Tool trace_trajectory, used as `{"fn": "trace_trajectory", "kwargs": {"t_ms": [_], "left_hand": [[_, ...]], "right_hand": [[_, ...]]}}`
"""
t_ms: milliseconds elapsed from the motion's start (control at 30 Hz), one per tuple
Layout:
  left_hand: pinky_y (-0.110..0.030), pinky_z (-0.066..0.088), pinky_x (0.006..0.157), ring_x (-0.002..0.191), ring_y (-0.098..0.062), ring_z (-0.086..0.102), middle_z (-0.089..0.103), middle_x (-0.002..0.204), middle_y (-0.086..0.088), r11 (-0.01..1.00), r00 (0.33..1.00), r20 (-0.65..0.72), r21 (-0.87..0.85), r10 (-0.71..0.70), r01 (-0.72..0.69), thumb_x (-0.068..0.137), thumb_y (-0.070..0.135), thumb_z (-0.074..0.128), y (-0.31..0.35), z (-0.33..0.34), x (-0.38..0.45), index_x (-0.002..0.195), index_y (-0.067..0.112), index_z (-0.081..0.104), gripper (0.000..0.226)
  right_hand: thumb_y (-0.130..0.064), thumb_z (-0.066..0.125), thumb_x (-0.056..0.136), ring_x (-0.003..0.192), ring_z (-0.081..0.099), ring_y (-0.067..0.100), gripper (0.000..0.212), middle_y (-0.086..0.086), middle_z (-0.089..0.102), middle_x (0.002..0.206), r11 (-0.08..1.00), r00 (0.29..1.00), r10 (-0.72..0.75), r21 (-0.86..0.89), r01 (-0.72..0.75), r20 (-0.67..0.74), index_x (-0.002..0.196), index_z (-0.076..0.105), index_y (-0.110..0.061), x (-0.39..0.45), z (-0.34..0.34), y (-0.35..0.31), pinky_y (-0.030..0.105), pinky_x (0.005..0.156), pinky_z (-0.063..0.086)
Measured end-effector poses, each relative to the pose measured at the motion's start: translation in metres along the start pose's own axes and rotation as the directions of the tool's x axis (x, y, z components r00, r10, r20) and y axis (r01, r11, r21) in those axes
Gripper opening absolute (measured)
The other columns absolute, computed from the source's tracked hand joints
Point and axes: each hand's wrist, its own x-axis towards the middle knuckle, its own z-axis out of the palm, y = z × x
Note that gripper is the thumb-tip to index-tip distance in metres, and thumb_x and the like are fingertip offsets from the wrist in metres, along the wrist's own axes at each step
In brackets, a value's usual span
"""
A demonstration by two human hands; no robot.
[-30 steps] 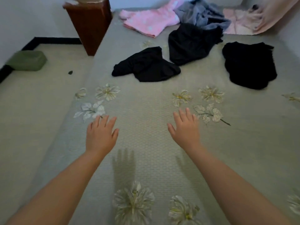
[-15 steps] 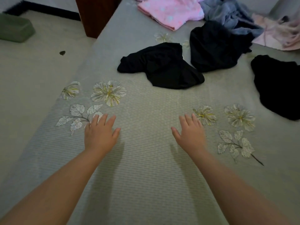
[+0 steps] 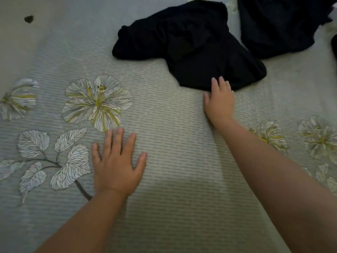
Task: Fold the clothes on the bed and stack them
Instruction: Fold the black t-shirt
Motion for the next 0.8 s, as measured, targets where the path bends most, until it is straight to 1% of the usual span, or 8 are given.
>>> {"fn": "trace_trajectory", "kwargs": {"t_ms": [133,200,300,433,500,567,700,800], "left_hand": [[-0.035,-0.014,0.107,0.137,-0.01,-0.006,0.009,0.154,0.001,1.0,1.0,-0.015,-0.004,0.002,-0.002,0.073,0.062,0.0,-0.002,0.001,-0.001,0.143,0.03,0.024,0.08],[-0.035,-0.015,0.107,0.138,-0.011,-0.004,0.012,0.154,0.001,1.0,1.0,-0.017,0.002,-0.001,0.001,0.074,0.062,0.001,-0.001,0.001,-0.001,0.142,0.029,0.027,0.08],[-0.033,-0.017,0.106,0.142,-0.016,-0.001,0.008,0.154,0.003,1.0,1.0,-0.011,0.003,0.003,-0.003,0.072,0.064,-0.001,-0.001,0.001,0.001,0.143,0.031,0.024,0.082],[-0.039,-0.008,0.11,0.142,-0.017,0.002,0.013,0.154,0.002,1.0,1.0,-0.023,-0.018,0.01,-0.01,0.076,0.062,0.017,-0.002,0.001,0.0,0.142,0.029,0.027,0.074],[-0.043,0.001,0.111,0.141,-0.021,0.011,0.021,0.152,-0.004,0.998,0.998,-0.048,-0.038,0.04,-0.042,0.075,0.061,0.024,-0.002,-0.004,-0.002,0.14,0.026,0.033,0.075],[-0.048,0.012,0.108,0.137,-0.029,0.025,0.032,0.147,-0.013,0.981,0.981,-0.049,-0.043,0.187,-0.189,0.074,0.062,0.027,0.004,-0.01,-0.012,0.135,0.018,0.044,0.078],[-0.064,0.031,0.094,0.122,-0.048,0.041,0.046,0.133,-0.026,0.782,0.782,-0.024,0.031,0.623,-0.623,0.078,0.052,0.04,0.04,-0.001,-0.077,0.121,0.01,0.059,0.063],[-0.06,0.012,0.106,0.137,-0.035,0.025,0.036,0.145,-0.01,0.713,0.707,0.185,0.041,0.683,-0.7,0.078,0.023,0.056,0.084,0.014,-0.143,0.128,0.021,0.053,0.05]], "right_hand": [[-0.016,0.037,0.097,0.135,0.03,0.026,0.031,0.013,0.051,0.132,1.0,1.0,-0.002,-0.024,0.002,-0.012,0.118,0.056,-0.003,0.034,0.001,-0.006,0.041,0.113,0.006],[-0.013,0.037,0.097,0.115,0.048,0.03,0.027,0.019,0.06,0.112,0.998,0.999,-0.036,0.042,0.037,-0.024,0.106,0.058,0.002,0.026,-0.006,-0.007,0.034,0.112,0.011],[-0.01,0.04,0.096,0.088,0.056,0.038,0.023,0.025,0.063,0.089,0.974,0.994,-0.105,0.202,0.103,-0.003,0.097,0.056,0.006,-0.028,-0.023,-0.004,0.032,0.103,0.024],[-0.007,0.049,0.092,0.079,0.06,0.037,0.017,0.023,0.063,0.083,0.943,0.956,-0.245,0.268,0.197,0.16,0.091,0.058,0.006,-0.146,-0.04,0.037,0.035,0.066,0.035],[-0.006,0.05,0.091,0.071,0.059,0.033,0.011,0.012,0.06,0.072,0.926,0.943,-0.22,0.358,0.121,0.251,0.088,0.059,0.0,-0.203,-0.051,0.065,0.03,0.059,0.033],[-0.004,0.048,0.091,0.062,0.054,0.017,0.015,-0.002,0.051,0.064,0.884,0.927,-0.143,0.466,-0.038,0.346,0.081,0.053,-0.012,-0.258,-0.062,0.091,0.021,0.056,0.032],[-0.004,0.044,0.094,0.059,0.048,-0.001,0.03,-0.007,0.048,0.066,0.765,0.799,-0.119,0.568,-0.305,0.589,0.075,0.047,-0.027,-0.364,-0.075,0.121,0.011,0.056,0.035],[-0.004,0.042,0.095,0.057,0.045,-0.006,0.028,-0.007,0.047,0.068,0.68,0.676,-0.129,0.56,-0.472,0.726,0.076,0.05,-0.023,-0.434,-0.09,0.14,0.009,0.057,0.036]]}}
